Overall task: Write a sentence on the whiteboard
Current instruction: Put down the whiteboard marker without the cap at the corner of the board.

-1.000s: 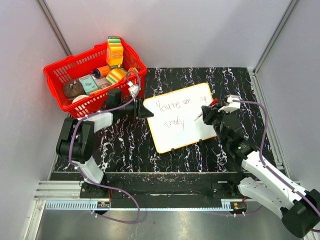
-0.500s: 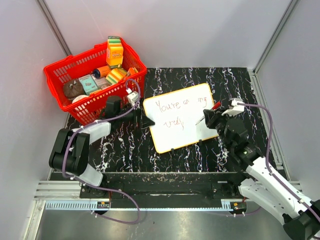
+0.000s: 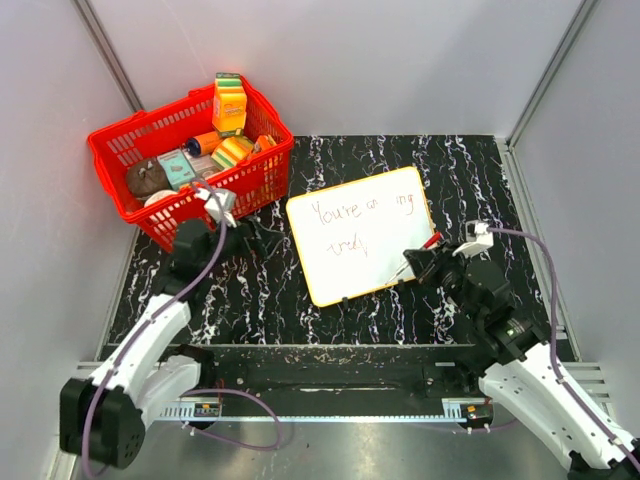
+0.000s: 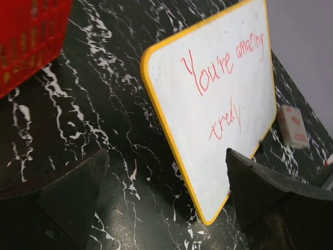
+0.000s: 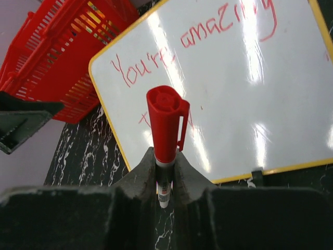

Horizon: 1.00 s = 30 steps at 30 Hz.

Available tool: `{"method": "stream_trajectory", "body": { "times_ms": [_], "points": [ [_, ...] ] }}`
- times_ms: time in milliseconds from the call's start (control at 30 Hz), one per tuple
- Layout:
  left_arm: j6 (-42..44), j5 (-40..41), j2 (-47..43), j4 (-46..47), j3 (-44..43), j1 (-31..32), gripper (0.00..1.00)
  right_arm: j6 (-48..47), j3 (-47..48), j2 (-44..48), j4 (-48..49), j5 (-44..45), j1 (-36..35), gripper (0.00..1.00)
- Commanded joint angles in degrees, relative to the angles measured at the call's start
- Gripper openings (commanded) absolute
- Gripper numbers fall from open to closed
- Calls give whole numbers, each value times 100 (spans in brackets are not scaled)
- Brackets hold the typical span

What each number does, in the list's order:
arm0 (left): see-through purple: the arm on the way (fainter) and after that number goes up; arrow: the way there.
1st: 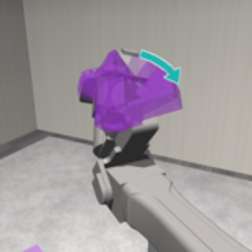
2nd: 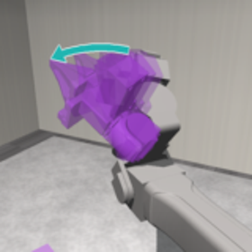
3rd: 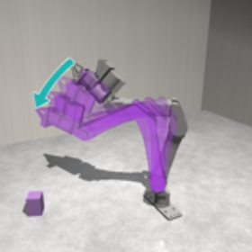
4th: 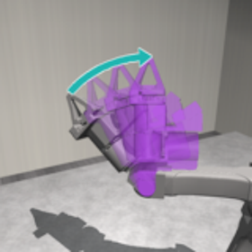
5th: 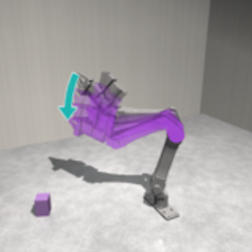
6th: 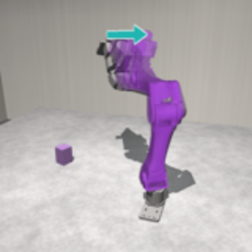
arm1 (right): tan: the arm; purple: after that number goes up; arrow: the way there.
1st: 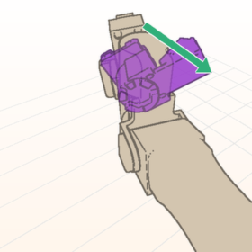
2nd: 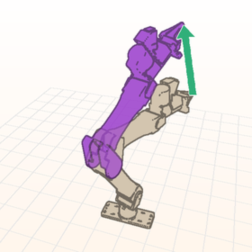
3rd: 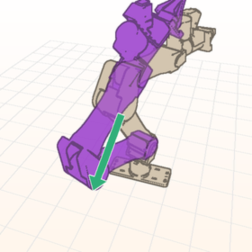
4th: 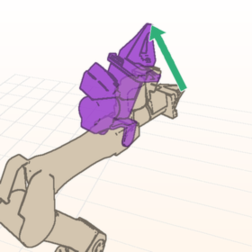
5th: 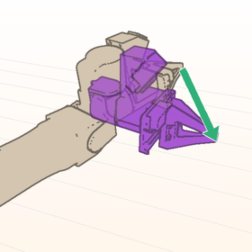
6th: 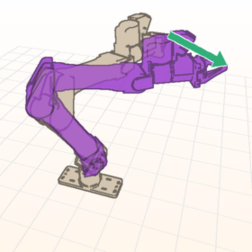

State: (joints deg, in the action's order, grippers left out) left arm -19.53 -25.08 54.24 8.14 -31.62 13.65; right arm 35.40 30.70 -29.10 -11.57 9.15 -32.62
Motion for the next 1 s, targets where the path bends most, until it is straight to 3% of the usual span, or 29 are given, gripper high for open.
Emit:
{"method": "stream_trajectory", "body": {
  "times_ms": [0, 100, 300, 467, 700, 800, 933, 967],
  "points": [
    [-666, 1424, -790, -1170, -72, -20, 99, 810, -335, 264, -670, -554, 19, 0],
    [-763, 1847, -1098, -2041, -362, -20, 99, 1240, -607, 431, -960, -686, 19, 0],
    [-1184, 2376, -1678, -2747, -600, -20, 99, 1996, -1197, 721, -1136, -897, 19, 0],
    [-1255, 2412, -1908, -2818, -679, -20, 99, 2497, -1618, 757, -1189, -827, 19, 0],
    [-1246, 2236, -1522, -2950, -881, -20, 99, 3166, -2032, 617, -979, -739, 28, 1],
    [-1325, 2174, -1416, -2950, -916, -20, 99, 3350, -2103, 494, -961, -625, 19, 11],
    [-1360, 2165, -1319, -2932, -943, -20, 99, 3500, -2129, 370, -865, -476, 19, 33],
    [-1361, 2131, -1302, -2941, -952, -20, 99, 3535, -2129, 362, -847, -467, 19, 46]
  ]
}}
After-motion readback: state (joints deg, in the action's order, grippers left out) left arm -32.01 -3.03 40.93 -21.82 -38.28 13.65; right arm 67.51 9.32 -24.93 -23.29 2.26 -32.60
